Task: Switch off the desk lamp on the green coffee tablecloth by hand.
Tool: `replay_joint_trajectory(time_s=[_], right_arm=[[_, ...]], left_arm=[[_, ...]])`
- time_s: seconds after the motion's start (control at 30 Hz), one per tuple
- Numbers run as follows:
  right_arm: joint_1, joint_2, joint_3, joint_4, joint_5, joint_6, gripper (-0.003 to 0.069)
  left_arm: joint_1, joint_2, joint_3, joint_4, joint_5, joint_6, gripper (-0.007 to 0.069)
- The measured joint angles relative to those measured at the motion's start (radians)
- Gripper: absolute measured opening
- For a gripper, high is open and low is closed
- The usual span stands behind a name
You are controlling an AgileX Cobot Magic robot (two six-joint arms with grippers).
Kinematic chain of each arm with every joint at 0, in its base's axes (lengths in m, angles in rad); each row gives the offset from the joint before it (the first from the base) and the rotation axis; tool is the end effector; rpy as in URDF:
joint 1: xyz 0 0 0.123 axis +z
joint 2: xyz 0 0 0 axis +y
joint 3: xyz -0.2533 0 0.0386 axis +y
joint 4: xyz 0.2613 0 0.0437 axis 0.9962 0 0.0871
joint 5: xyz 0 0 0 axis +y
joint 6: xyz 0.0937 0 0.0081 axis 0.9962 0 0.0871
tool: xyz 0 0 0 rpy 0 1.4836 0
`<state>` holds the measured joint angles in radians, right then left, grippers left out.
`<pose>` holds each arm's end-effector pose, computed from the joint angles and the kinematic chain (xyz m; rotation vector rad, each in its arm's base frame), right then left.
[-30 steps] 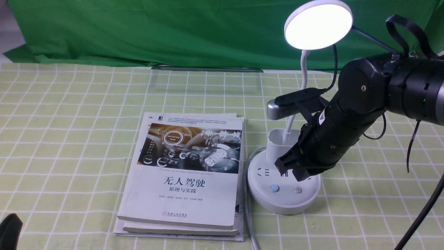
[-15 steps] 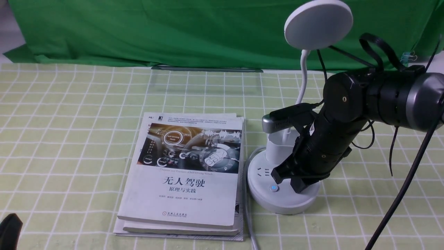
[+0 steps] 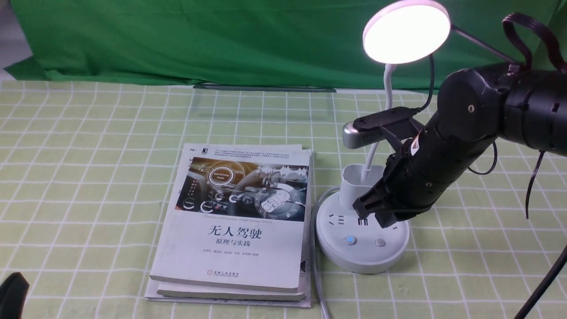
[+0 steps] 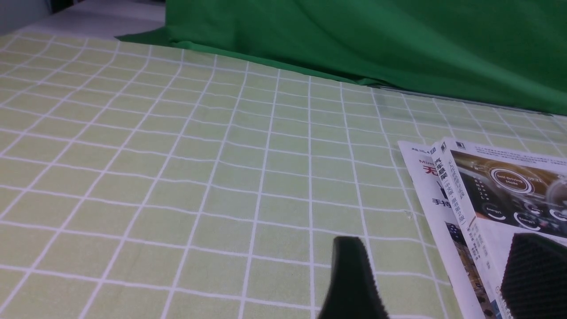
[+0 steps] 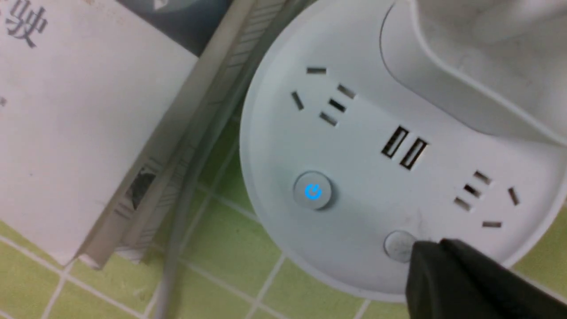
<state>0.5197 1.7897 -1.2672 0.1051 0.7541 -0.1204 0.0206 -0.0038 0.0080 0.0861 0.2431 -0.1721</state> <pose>0.3230 0.1926 0.1823 -0.7904 2.6616 0.2243 0.1008 0.0040 0.1882 -0.1096 1.7266 -0.0322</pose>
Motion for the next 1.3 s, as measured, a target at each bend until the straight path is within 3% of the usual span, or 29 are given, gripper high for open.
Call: replay_joint_trajectory(time_s=[0.53, 1.0, 1.3], right_arm=[[0.007, 0.076, 0.003, -0.012, 0.006, 0.005, 0.0046], [0.007, -0.511, 0.424, -0.015, -0.022, 0.064, 0.0047], [0.007, -0.696, 0.448, -0.02, -0.1, 0.065, 0.0055]], left_arm=[[0.0, 0.0, 0.0, 0.0, 0.0, 0.0, 0.041], [0.0, 0.0, 0.0, 0.0, 0.0, 0.0, 0.041], [0.0, 0.0, 0.0, 0.0, 0.0, 0.0, 0.041]])
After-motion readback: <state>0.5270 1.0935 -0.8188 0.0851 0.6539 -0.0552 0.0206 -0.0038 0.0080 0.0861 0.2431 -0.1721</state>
